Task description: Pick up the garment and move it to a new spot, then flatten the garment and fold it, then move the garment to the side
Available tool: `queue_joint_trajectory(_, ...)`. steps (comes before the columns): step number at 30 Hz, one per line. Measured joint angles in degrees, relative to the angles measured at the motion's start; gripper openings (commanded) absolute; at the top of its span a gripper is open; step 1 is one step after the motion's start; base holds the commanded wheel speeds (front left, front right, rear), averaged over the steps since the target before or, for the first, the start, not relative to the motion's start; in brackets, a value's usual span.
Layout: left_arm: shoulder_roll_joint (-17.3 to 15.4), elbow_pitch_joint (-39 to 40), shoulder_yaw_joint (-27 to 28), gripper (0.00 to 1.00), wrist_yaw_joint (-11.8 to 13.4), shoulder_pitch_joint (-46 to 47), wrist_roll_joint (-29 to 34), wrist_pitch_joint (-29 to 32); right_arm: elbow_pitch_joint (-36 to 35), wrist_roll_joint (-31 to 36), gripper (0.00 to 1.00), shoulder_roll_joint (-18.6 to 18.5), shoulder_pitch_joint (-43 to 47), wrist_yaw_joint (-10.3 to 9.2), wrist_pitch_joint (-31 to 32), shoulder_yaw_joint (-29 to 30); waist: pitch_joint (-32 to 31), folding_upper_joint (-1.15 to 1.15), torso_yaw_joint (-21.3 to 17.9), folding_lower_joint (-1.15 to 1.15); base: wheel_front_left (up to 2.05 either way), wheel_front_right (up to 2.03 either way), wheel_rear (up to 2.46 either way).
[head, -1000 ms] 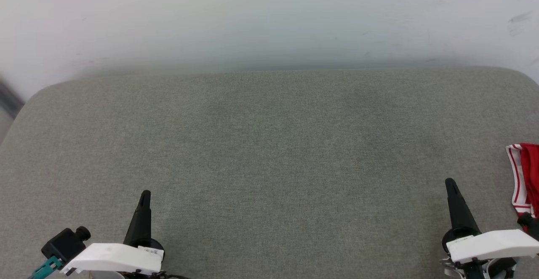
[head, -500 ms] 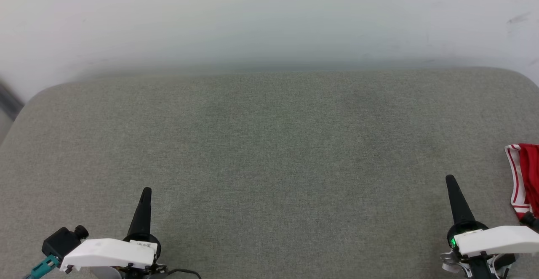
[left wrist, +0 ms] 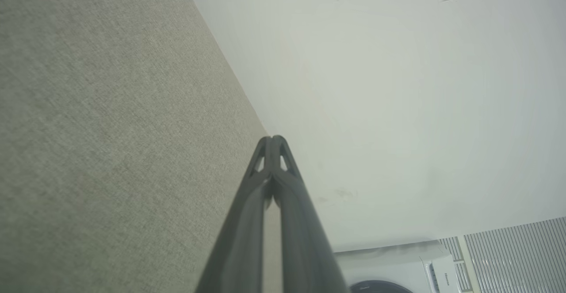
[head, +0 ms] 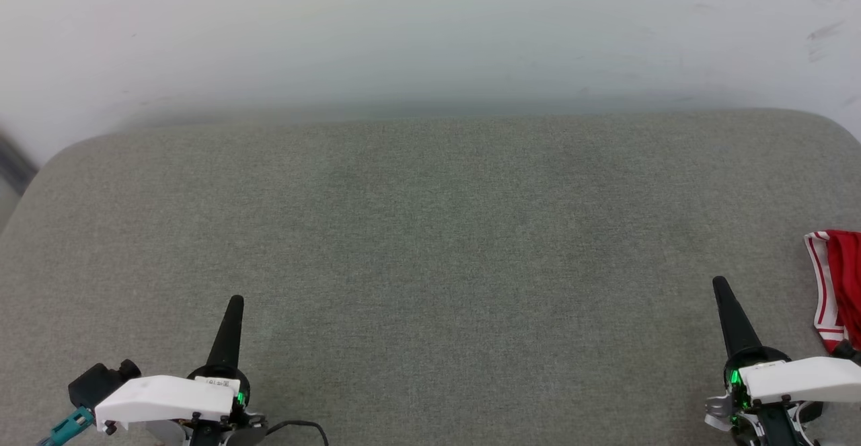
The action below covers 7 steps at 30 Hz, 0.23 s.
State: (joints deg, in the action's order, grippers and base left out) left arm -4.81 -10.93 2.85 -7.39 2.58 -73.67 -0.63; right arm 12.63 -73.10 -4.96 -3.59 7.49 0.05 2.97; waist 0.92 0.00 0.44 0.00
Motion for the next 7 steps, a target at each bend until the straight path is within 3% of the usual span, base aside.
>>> queue_joint_trajectory(7, 0.1, -0.5, 0.3, 0.00, 0.0, 0.4, -3.5, 1.0, 0.2, -3.4, 0.00, 0.2, -0.5, 0.00, 1.0, 0.4, -0.1, 0.00, -0.1, 0.00, 0.00, 0.00, 0.00)
